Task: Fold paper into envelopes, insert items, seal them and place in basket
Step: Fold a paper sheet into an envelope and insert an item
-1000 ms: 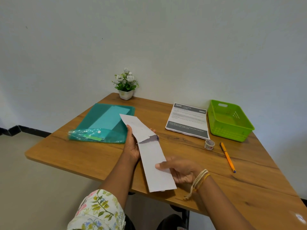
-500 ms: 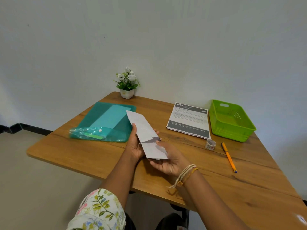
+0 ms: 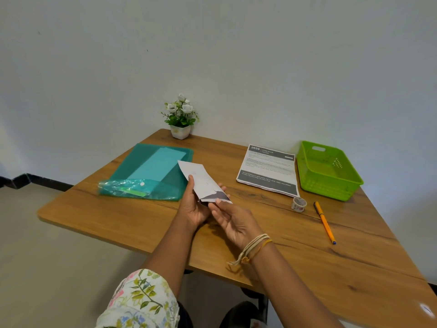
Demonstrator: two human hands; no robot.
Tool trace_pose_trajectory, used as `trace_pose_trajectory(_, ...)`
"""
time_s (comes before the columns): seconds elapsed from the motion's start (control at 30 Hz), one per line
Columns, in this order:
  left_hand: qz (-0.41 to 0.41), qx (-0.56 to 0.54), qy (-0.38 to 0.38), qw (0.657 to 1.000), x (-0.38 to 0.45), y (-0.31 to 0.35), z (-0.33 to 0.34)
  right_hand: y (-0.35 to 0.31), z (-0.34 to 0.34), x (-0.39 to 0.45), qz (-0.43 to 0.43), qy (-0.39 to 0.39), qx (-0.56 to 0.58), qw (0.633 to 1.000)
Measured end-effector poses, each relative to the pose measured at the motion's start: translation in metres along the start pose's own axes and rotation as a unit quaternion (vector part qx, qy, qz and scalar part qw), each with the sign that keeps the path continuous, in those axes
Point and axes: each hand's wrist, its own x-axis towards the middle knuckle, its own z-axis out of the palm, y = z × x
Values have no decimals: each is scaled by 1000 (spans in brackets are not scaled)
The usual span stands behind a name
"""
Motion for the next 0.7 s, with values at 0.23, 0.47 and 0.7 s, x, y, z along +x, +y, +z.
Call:
trace_pose_trajectory(0.23,-9,-4,8,1000,-2,-1,3,2,-5,9,-115,100,-310,939)
trace_pose_trajectory(0.47,-44,-13,11,999,-9,-1,10,4,-17,31,-278,176,-518,790)
trace_pose_trajectory(0.7,-60,121,58,989,-9,-4,15,2,-40,33,-319,153,-409,841)
